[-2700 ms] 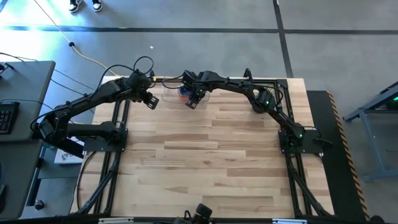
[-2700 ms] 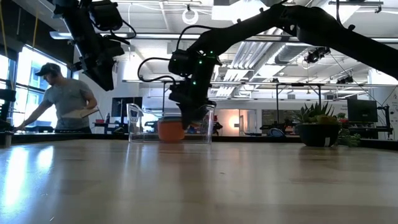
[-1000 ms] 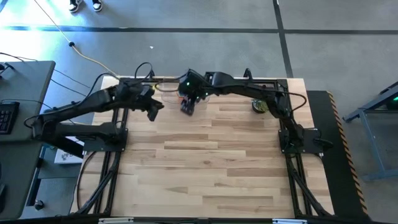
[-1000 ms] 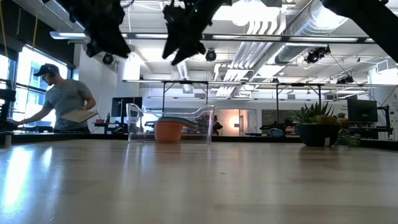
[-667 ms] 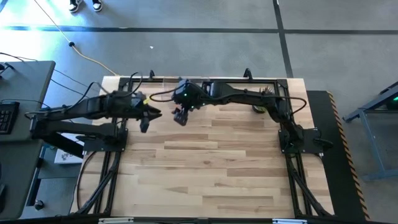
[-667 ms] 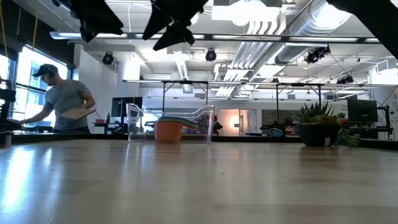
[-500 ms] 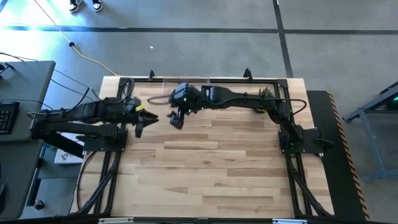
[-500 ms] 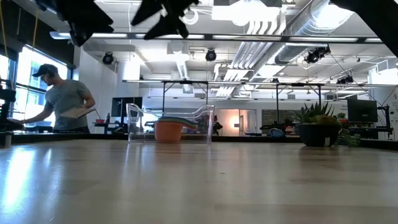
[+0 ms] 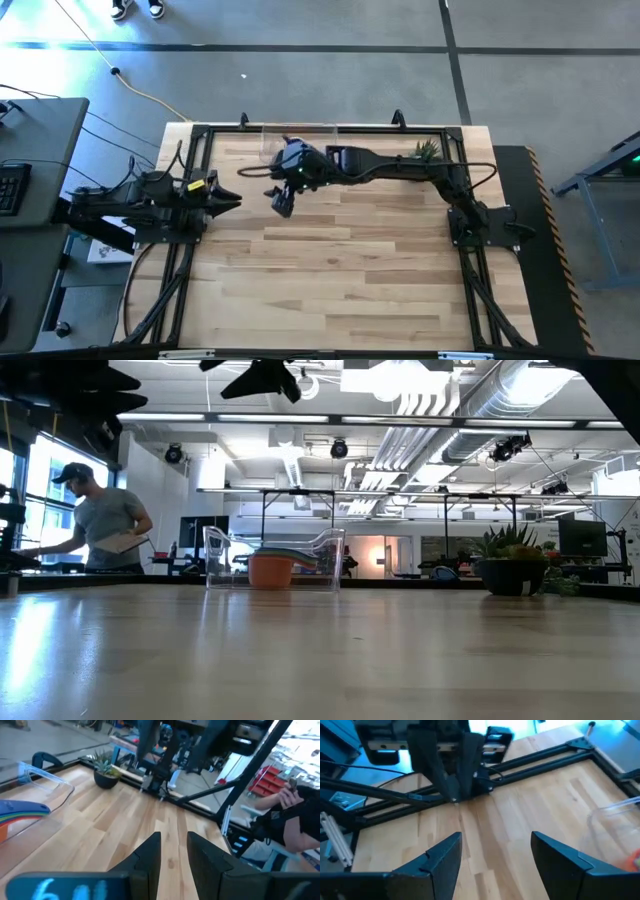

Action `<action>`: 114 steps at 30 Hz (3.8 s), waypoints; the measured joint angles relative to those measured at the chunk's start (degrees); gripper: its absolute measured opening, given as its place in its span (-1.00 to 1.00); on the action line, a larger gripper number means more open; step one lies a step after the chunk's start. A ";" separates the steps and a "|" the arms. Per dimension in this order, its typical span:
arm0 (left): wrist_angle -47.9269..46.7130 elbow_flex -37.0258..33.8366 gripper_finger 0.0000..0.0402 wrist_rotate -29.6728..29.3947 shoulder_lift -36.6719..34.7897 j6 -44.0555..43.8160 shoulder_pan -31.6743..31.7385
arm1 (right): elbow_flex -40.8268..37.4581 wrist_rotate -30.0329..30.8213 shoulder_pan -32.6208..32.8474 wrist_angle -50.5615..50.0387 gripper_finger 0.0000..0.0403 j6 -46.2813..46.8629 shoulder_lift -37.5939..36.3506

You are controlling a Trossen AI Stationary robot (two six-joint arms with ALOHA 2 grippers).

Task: Nest measuring cups in basket
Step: Return to Home Position

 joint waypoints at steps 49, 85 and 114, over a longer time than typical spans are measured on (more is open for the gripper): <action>7.11 -15.06 -0.57 -4.22 -6.32 0.04 0.07 | 0.01 -5.07 -7.59 -23.10 0.14 -17.59 -17.25; 7.12 -15.03 -0.57 -4.22 -6.33 0.09 0.07 | 0.01 3.10 10.60 -4.50 0.14 -4.63 -18.03; 7.12 -15.01 -0.57 -4.22 -6.31 0.09 0.07 | 0.01 -12.08 16.49 0.91 0.14 5.00 -17.99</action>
